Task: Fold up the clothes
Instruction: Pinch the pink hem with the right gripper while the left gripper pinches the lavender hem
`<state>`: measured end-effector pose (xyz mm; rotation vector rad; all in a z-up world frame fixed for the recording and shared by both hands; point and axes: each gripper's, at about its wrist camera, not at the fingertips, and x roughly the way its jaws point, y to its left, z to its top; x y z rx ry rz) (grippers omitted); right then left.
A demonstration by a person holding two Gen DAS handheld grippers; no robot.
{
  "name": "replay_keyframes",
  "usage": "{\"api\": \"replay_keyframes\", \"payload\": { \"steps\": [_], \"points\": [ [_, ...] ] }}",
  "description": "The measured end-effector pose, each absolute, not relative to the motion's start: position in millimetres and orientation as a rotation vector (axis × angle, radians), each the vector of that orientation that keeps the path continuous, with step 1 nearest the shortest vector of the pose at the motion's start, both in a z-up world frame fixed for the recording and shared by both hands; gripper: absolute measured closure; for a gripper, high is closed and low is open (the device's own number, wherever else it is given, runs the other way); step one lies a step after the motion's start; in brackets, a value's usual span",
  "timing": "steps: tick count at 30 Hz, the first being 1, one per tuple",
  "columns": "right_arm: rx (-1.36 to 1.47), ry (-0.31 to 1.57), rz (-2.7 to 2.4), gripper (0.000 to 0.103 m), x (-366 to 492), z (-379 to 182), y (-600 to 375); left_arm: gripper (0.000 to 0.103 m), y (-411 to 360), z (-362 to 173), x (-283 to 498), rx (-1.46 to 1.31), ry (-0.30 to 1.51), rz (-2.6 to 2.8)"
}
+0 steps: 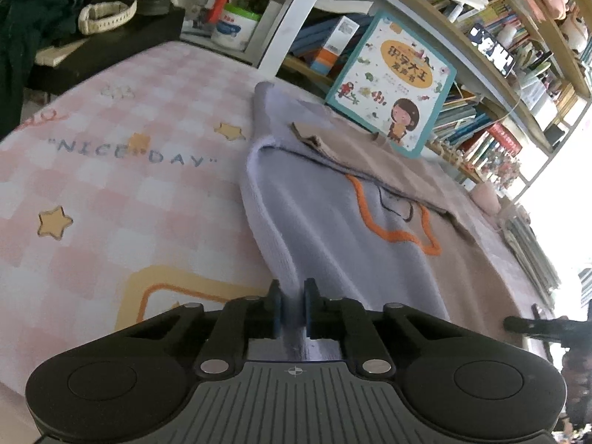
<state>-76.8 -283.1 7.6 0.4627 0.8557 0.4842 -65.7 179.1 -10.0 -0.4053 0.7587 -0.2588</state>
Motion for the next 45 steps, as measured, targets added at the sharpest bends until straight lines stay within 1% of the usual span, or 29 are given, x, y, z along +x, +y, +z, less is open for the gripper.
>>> {"api": "replay_keyframes", "payload": {
  "steps": [3,7,10,15,17,19,29,34,37,45],
  "points": [
    [0.500,0.824,0.522,0.091,-80.6,15.4,-288.9,0.093,179.7,-5.9,-68.8,-0.395,0.752,-0.269],
    [0.490,0.889,0.519,0.091,-78.4,3.0,-286.5,0.092,179.7,-7.4,-70.7,-0.389,0.779,-0.298],
    [0.504,0.923,0.522,0.086,-75.2,-6.2,-284.1,0.091,179.8,-8.6,-72.0,-0.383,0.799,-0.320],
    [0.503,0.919,0.542,0.085,-74.0,-6.7,-281.4,0.091,185.9,-14.5,-70.1,-0.445,0.807,-0.347],
    [0.489,0.919,0.537,0.089,-75.7,-6.3,-281.5,0.095,189.6,-17.3,-68.3,-0.474,0.810,-0.349],
    [0.481,0.916,0.534,0.092,-78.3,-5.5,-283.0,0.098,192.2,-18.7,-68.7,-0.485,0.817,-0.346],
    [0.555,0.895,0.562,0.092,-116.7,5.6,-310.9,0.098,202.4,-13.2,-106.0,-0.611,0.777,-0.426],
    [0.521,0.901,0.554,0.092,-132.5,10.8,-313.5,0.098,201.5,-8.8,-115.3,-0.681,0.721,-0.467],
    [0.594,0.846,0.589,0.092,-130.8,18.7,-319.2,0.099,202.8,4.0,-104.8,-0.713,0.644,-0.477],
    [0.775,0.582,0.677,0.092,-99.2,56.6,-334.6,0.098,206.2,38.2,-76.7,-0.795,0.437,-0.502]
  ]
}}
